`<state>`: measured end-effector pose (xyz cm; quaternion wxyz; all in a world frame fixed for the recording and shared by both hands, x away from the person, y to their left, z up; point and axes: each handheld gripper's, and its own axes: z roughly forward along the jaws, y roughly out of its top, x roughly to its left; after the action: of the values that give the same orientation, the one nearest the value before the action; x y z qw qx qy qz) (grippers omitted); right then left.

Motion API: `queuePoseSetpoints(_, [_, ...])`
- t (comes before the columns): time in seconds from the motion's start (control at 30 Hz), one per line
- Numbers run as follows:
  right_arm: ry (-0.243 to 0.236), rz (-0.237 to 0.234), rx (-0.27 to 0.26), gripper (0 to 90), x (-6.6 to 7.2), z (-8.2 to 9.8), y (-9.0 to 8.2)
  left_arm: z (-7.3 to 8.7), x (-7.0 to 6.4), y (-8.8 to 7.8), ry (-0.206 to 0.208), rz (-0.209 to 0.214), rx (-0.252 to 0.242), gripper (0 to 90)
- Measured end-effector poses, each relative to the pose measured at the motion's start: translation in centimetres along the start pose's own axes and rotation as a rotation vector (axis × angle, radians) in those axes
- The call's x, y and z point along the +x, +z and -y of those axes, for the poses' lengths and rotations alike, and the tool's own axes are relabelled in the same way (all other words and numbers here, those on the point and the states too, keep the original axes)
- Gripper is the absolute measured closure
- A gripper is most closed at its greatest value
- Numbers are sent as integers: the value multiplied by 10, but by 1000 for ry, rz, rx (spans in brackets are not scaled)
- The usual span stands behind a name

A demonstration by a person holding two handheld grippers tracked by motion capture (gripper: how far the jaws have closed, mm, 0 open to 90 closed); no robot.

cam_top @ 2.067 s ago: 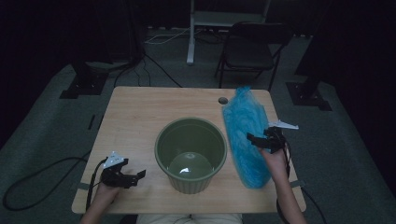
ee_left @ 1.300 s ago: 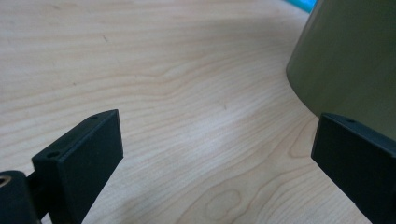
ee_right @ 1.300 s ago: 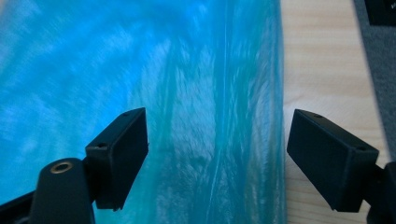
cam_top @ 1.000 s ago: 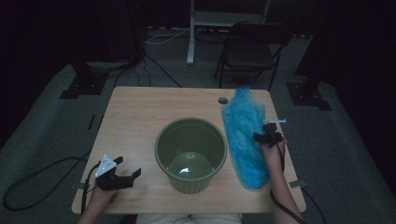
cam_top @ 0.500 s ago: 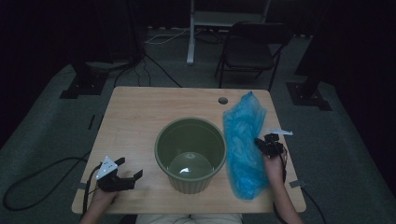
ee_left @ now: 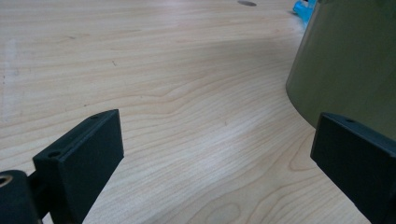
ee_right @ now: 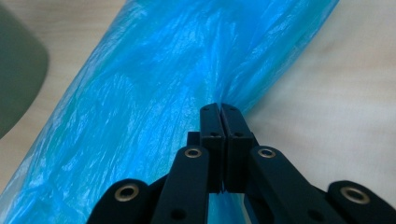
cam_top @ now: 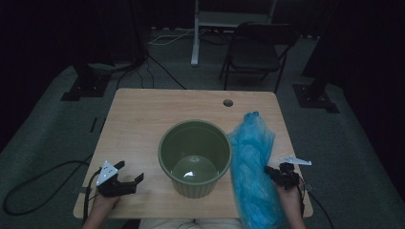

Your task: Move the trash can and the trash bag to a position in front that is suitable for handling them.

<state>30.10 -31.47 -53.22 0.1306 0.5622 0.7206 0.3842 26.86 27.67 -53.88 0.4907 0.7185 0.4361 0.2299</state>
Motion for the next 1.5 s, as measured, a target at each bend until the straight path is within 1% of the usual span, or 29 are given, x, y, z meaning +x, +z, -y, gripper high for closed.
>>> queuePoseSetpoints(0.03, [9, -2, 0, 875, 0, 5, -3, 0, 0, 0, 1, -3, 2, 31])
queuePoseSetpoints(0.1, [13, -10, 3, 867, 1, 9, -5, 0, 0, 0, -1, -3, 1, 31])
queuePoseSetpoints(0.13, [13, -12, 9, 835, 3, 15, -9, 0, -1, 0, -5, -4, 5, 30])
queuePoseSetpoints(0.2, [24, -43, 6, 817, 3, 21, -14, 1, -2, 1, 4, -9, 15, 30])
queuePoseSetpoints(0.27, [23, -35, 10, 797, 4, 28, -19, 1, -3, 0, 15, -10, 16, 30])
queuePoseSetpoints(0.3, [30, -43, 14, 791, 4, 31, -22, 2, -4, 0, 14, -6, 18, 31])
queuePoseSetpoints(0.33, [34, -40, 11, 777, 5, 34, -26, 2, -5, 0, 12, -4, 13, 30])
queuePoseSetpoints(0.4, [30, -28, 20, 732, 6, 41, -33, 2, -5, 0, 15, -2, 15, 31])
queuePoseSetpoints(0.47, [43, -19, 29, 616, 6, 45, -40, 2, -4, 0, 11, -1, 14, 31])
queuePoseSetpoints(0.5, [42, -1, 28, 548, 5, 46, -43, 2, -4, 1, 10, 1, 16, 30])
queuePoseSetpoints(0.53, [40, 15, 26, 510, 3, 45, -46, 1, -4, 1, 9, 0, 14, 30])
queuePoseSetpoints(0.6, [51, 52, 3, 430, -4, 37, -51, 1, -4, 1, 7, 0, 14, 30])
queuePoseSetpoints(0.63, [66, 69, -14, 375, -10, 28, -52, 1, -3, 1, 6, -1, 11, 30])
queuePoseSetpoints(0.7, [72, 90, -32, 327, -17, 14, -51, 1, -4, 1, 8, -1, 11, 30])
queuePoseSetpoints(0.77, [69, 96, -47, 286, -24, -4, -43, 2, -5, 1, 12, -1, 10, 30])
queuePoseSetpoints(0.83, [79, 88, -50, 272, -31, -20, -31, 2, -6, 1, 19, -1, 12, 30])
queuePoseSetpoints(0.9, [80, 89, -34, 245, -35, -33, -15, 2, -6, 1, 16, 1, 10, 30])
queuePoseSetpoints(0.97, [79, 86, -8, 245, -38, -43, 4, 2, -6, 0, 13, 3, 11, 31])
queuePoseSetpoints(1.03, [78, 93, 35, 240, -38, -49, 19, 2, -6, 0, 9, 6, 10, 31])
queuePoseSetpoints(1.07, [80, 91, 48, 235, -37, -50, 24, 2, -6, 0, 9, 5, 10, 30])
queuePoseSetpoints(1.13, [84, 85, 75, 233, -33, -51, 34, 2, -6, -1, 10, 6, 9, 30])
queuePoseSetpoints(1.17, [76, 86, 82, 233, -29, -50, 38, 2, -6, -1, 12, 6, 10, 30])
queuePoseSetpoints(1.2, [62, 86, 90, 222, -25, -49, 42, 2, -6, -1, 13, 7, 11, 30])
queuePoseSetpoints(1.23, [37, 101, 87, 208, -20, -48, 46, 2, -6, -1, 13, 7, 11, 30])
queuePoseSetpoints(1.33, [-46, 154, 93, 207, -4, -46, 53, 3, -6, -1, 18, 6, 11, 30])
queuePoseSetpoints(1.37, [-92, 182, 97, 209, 1, -45, 55, 3, -7, -1, 21, 5, 13, 30])
queuePoseSetpoints(1.4, [-140, 200, 106, 237, 6, -44, 58, 3, -8, -1, 22, 5, 13, 30])
queuePoseSetpoints(1.43, [-152, 187, 112, 263, 9, -45, 58, 3, -8, -1, 23, 5, 13, 30])
queuePoseSetpoints(1.5, [-164, 176, 114, 332, 12, -45, 57, 3, -8, -1, 23, 4, 13, 30])
